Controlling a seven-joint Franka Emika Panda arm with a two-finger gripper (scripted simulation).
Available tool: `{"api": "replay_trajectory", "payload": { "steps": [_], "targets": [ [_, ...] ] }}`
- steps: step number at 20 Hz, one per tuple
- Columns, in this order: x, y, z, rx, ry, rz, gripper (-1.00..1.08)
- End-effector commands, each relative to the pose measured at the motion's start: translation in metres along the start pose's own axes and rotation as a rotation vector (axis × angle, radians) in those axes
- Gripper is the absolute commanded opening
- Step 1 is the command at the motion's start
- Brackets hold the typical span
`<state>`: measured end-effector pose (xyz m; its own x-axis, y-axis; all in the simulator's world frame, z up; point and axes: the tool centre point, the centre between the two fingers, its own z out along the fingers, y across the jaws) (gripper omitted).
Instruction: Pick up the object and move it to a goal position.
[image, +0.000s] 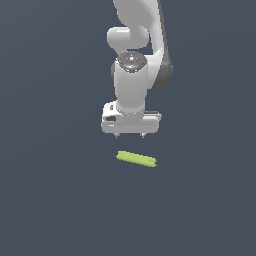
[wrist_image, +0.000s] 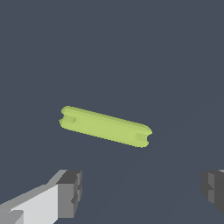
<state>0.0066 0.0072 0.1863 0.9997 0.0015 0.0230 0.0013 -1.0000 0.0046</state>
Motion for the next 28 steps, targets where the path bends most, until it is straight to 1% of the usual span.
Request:
{"api": "replay_trajectory", "payload": {
  "steps": [1,4,8,11,19,24,28],
  "targets": [
    [0.0,0.0,0.0,0.0,0.0,0.0,1.0],
    [0.001,-0.004,-0.001,0.005,0.002,-0.006,1.0],
    [0.005,-0.018,-0.004,0.026,0.011,-0.026,1.0],
    [0.006,-0.022,-0.005,0.033,0.014,-0.032,1.0],
    [0.006,-0.022,-0.002,0.03,0.012,-0.059,1.0],
    [0.007,-0.022,0.004,0.025,0.01,-0.12,1.0],
    [0.008,-0.022,0.011,0.02,0.008,-0.194,1.0]
  ]
}}
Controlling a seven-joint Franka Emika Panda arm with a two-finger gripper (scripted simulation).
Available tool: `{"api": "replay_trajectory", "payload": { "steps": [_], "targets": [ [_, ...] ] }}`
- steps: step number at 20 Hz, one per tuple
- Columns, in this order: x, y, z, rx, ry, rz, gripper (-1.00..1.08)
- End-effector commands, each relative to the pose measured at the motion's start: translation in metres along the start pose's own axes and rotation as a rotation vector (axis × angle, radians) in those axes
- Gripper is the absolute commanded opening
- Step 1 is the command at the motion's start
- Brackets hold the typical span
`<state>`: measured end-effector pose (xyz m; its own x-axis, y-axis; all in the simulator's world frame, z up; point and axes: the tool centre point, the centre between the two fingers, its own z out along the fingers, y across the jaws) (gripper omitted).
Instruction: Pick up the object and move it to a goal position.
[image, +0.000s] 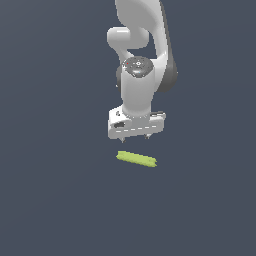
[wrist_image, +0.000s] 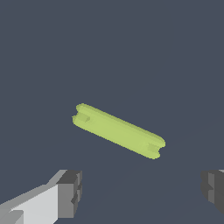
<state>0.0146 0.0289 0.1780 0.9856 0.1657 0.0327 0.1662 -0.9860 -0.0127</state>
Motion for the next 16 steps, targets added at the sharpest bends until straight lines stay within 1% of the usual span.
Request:
{"api": "replay_trajectory", "payload": {
  "steps": [1,16],
  "targets": [
    [0.001,0.0,0.005,-0.003,-0.003,-0.05,1.0],
    [0.005,-0.001,0.048,-0.013,-0.024,-0.477,1.0]
  ]
}}
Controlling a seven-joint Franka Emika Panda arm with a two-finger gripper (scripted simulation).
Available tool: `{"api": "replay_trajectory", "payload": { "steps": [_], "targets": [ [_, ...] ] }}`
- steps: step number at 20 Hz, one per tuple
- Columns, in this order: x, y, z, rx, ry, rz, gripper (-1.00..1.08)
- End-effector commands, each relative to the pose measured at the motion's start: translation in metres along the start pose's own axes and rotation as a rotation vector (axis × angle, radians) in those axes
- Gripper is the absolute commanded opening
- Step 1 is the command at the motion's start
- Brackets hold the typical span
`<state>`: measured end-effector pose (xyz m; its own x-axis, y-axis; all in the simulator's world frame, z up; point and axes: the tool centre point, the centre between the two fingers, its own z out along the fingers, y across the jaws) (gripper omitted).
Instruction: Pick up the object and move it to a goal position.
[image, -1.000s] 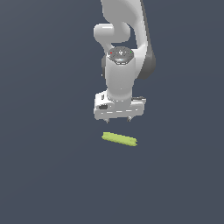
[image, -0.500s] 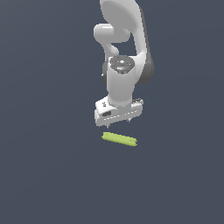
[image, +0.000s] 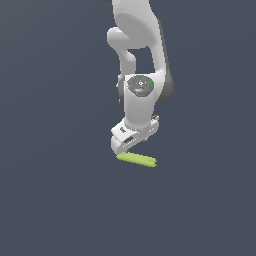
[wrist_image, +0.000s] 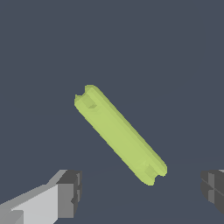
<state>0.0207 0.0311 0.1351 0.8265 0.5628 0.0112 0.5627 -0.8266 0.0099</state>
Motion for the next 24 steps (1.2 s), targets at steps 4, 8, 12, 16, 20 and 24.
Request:
{"api": "replay_trajectory", "payload": {
  "steps": [4,8,12,16,20,24],
  "targets": [
    [0.002,0.0,0.016,0.0,-0.006,-0.164,1.0],
    [0.004,-0.001,0.028,0.001,-0.008,-0.282,1.0],
    [0.005,-0.002,0.039,0.004,-0.01,-0.4,1.0],
    [0.006,-0.003,0.05,0.007,-0.01,-0.512,1.0],
    [0.007,-0.004,0.059,0.009,-0.01,-0.602,1.0],
    [0.008,-0.005,0.065,0.012,-0.009,-0.668,1.0]
  ]
}}
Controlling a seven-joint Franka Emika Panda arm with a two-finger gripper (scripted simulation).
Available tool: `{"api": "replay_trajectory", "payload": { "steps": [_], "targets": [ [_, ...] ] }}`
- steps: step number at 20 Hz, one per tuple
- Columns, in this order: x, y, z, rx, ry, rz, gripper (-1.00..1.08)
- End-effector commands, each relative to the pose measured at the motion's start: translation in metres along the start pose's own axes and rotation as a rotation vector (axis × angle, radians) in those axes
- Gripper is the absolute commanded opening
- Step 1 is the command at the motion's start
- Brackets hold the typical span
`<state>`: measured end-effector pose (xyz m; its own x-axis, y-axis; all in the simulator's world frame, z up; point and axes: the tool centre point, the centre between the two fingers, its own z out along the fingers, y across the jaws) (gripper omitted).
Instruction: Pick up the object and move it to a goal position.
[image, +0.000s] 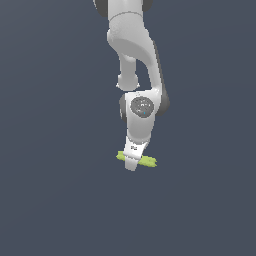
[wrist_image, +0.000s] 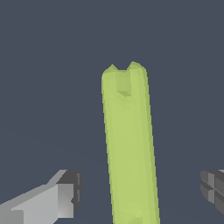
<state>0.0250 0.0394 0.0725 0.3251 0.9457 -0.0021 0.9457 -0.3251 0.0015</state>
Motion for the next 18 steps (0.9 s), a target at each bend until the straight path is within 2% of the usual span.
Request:
{"api": "replay_trajectory", "payload": {
  "steps": [1,12,18],
  "targets": [
    [0.001,0.0,0.003,0.0,0.001,-0.039,1.0],
    [0.001,0.0,0.009,0.002,0.002,-0.082,1.0],
    [0.001,-0.001,0.032,0.001,0.002,-0.084,1.0]
  ]
}}
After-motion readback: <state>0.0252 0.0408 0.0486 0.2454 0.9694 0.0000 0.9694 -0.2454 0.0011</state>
